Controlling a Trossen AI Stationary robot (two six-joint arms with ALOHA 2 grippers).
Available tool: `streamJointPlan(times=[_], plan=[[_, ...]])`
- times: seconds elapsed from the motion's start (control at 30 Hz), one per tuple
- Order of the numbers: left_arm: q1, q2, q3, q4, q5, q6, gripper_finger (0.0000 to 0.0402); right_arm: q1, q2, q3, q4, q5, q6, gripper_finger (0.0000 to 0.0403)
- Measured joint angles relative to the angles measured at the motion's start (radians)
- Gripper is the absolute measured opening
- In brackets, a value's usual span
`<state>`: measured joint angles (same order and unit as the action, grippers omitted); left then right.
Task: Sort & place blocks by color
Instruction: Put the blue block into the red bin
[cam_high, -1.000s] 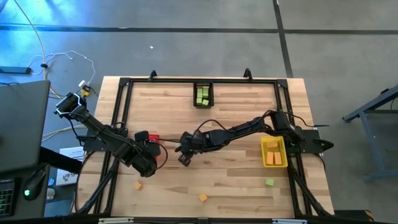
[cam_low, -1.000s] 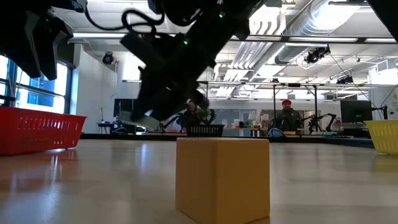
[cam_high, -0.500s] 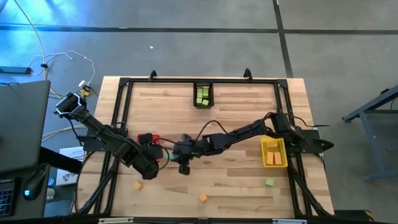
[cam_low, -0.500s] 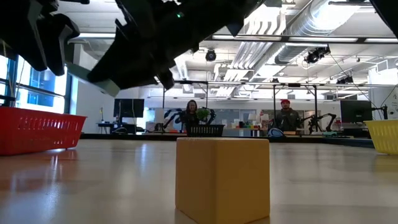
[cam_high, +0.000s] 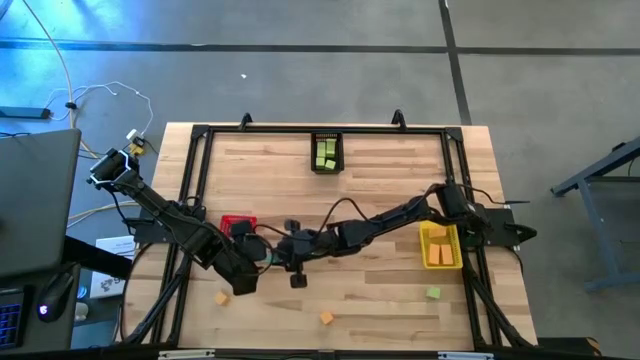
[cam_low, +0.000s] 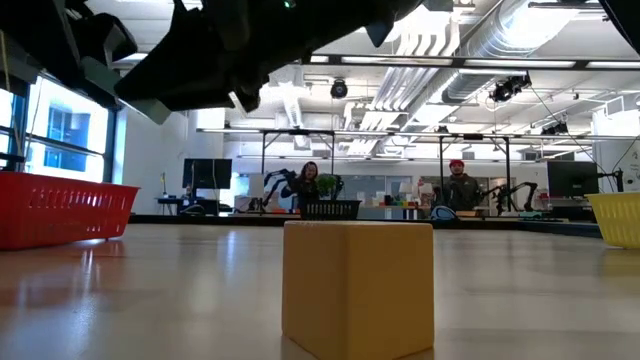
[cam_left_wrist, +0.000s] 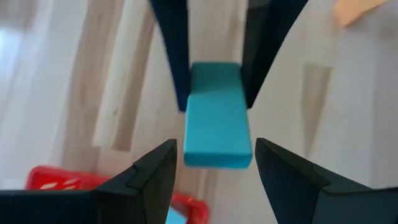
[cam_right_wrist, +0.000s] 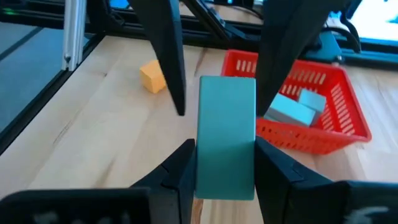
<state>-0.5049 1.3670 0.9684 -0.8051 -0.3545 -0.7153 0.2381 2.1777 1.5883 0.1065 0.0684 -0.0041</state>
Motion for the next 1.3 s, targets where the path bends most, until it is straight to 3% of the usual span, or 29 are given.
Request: streamJointPlan(times=[0.4,0.77,1.3], plan=[[0.000,0.000,0.000,0.069,0.038,0.039,0.0193,0.025,-0.001,0.000,0.026,0.000,-0.068,0.0105],[0.000,0.000,0.000,0.066,0.033,0.070,0.0103,0.025,-0.001,0.000,0.024,0.002,-0.036,0.0111],[0.000,0.000,0.000,0.064,0.034,0.131,0.0107,0.022,-0.002,0.002,-0.001,0.004,0.004,0.0157]])
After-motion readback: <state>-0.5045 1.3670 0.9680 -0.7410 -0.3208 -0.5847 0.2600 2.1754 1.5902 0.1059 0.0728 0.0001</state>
